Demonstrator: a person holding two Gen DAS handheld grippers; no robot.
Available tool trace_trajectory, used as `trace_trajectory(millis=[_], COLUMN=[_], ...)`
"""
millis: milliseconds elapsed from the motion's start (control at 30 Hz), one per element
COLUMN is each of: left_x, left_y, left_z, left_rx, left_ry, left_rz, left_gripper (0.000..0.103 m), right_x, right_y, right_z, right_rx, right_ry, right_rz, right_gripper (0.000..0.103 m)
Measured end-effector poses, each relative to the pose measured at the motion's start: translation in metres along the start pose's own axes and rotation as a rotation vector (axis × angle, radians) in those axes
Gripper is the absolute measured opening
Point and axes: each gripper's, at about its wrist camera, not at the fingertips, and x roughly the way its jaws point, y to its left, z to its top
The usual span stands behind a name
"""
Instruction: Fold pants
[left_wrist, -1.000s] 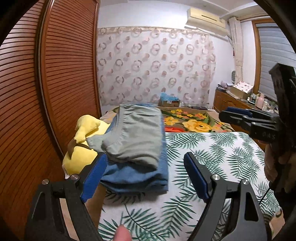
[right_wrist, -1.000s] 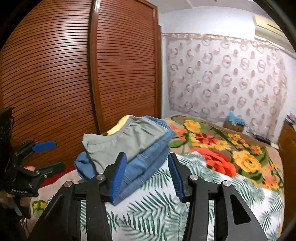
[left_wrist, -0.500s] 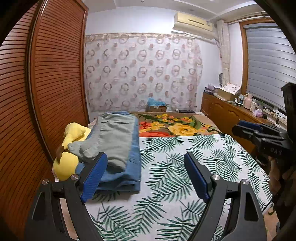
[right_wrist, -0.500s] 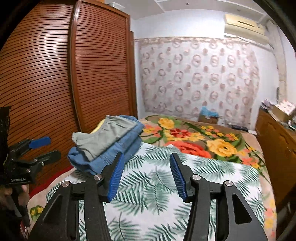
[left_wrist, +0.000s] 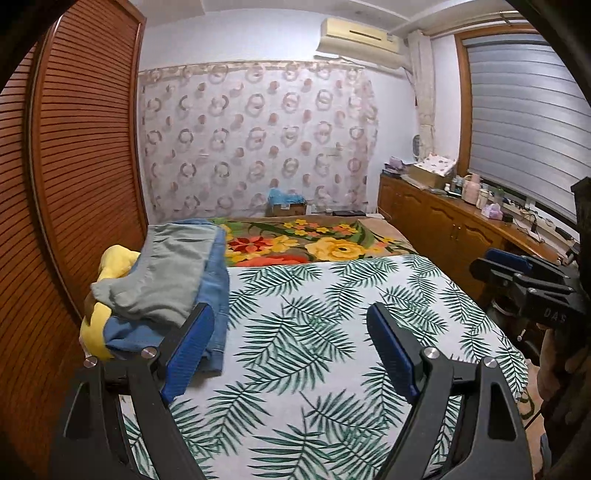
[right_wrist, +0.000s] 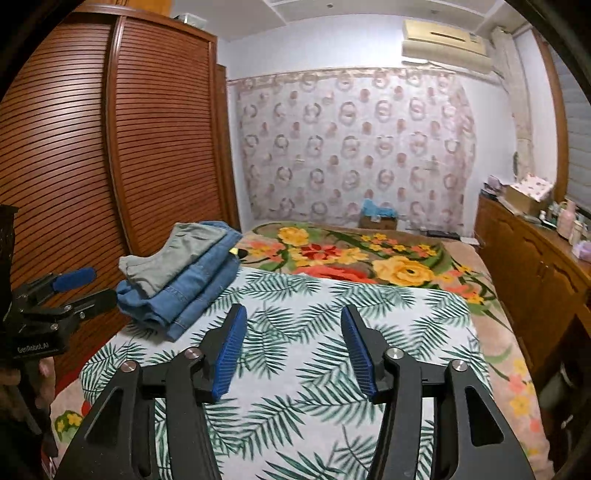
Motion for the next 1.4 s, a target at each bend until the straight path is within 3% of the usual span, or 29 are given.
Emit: trace_trajectory(millis=[400,767,1400], left_x=[-0.016,-0.041,-0.042], left_y=[-0.03,-0.032,-0.034], left_z=[0.015,0.027,0.028], left_rx=[0.014,0.021,0.03], left_ry=[-0.037,-0.087,-0.085], left_rz=[-0.025,-0.015,-0.004], left_gripper=[0.085,0.085,0.085], right_x=[-0.028,-0.05,-0.05], right_y=[0.018,0.03,0.023], right_z=[0.004,-0.011,-0.017], right_rx=[0.023,0.029,0.043], right_ry=[-0.049,-0.101,-0.093], right_rz=[-0.085,-0.102,-0.099], right_gripper=[0.062,0.062,0.062])
